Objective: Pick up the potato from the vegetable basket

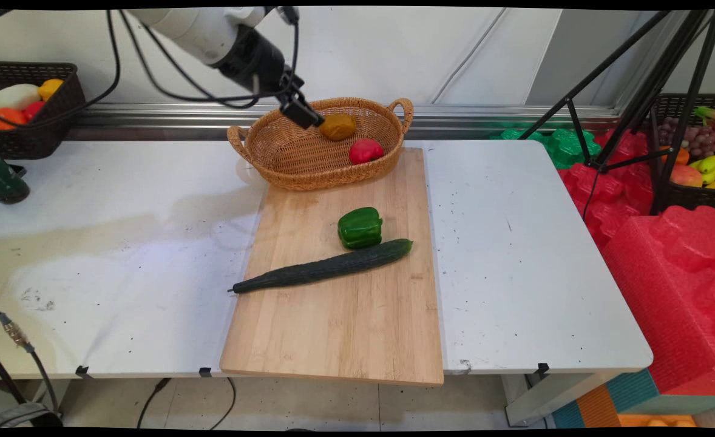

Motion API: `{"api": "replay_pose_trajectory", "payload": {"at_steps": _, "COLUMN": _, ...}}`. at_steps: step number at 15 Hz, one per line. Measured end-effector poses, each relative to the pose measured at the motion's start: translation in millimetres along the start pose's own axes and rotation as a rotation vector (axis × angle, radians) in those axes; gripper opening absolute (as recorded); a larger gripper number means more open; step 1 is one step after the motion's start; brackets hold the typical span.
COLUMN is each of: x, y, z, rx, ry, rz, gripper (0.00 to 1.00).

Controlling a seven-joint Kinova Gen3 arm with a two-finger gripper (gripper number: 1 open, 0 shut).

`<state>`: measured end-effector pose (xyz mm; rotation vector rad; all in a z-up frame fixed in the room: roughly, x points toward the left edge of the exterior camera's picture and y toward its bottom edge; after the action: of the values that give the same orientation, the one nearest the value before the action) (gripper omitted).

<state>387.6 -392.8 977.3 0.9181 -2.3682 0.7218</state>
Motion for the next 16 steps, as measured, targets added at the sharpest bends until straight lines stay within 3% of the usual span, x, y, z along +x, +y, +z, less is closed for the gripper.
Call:
{"api": "replay_pose_trajectory", "payload": {"at_steps": 4, "x": 18.1, "y": -28.5, "z": 29.1, "rx": 0.063, "ry": -0.024, "rz": 0.007, "gripper": 1.00}}
{"api": "replay_pose_trajectory", "payload": {"at_steps": 7, "x": 26.3, "y": -48.2, "z": 53.5, "rx": 0.089, "ry": -0.054, "rz": 0.020, "gripper": 1.00}}
{"api": "replay_pose_trajectory", "payload": {"at_steps": 16, "x": 31.9, "y": -88.5, "z": 149.2, "rx": 0.084, "ry": -0.181, "rz": 0.057, "gripper": 1.00}}
